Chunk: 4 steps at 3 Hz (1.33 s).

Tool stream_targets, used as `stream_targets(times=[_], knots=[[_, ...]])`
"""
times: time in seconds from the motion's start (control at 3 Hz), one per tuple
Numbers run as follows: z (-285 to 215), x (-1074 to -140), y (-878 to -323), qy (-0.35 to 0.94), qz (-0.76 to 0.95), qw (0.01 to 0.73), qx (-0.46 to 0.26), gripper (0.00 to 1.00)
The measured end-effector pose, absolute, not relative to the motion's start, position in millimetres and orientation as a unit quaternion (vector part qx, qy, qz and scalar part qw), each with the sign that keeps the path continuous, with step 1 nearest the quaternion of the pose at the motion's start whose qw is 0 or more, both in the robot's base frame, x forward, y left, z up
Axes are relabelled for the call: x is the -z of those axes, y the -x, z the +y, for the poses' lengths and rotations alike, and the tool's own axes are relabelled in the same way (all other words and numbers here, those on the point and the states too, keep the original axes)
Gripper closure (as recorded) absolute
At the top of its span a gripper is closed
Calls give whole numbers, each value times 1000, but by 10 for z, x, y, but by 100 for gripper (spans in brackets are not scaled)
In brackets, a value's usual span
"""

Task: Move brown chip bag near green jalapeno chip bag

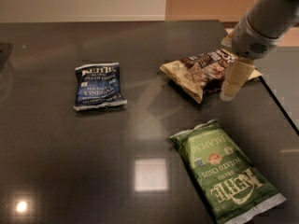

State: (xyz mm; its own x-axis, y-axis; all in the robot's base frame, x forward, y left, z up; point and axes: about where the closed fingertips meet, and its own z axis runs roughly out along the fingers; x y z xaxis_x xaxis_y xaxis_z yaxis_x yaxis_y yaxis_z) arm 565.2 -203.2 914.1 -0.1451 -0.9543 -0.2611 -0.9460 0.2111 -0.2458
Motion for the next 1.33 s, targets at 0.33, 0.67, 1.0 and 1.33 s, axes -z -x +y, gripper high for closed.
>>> stream_targets(times=[0.33, 0.67, 1.0, 1.33], knots=[[-1996, -8988, -5975, 632, 750, 197, -4, 0], [-1968, -8864, -6206, 639, 741, 204, -10, 0], [-1957, -8767, -6349, 645, 737, 201, -8, 0], [-1974, -8697, -6437, 652, 734, 189, 0, 18]])
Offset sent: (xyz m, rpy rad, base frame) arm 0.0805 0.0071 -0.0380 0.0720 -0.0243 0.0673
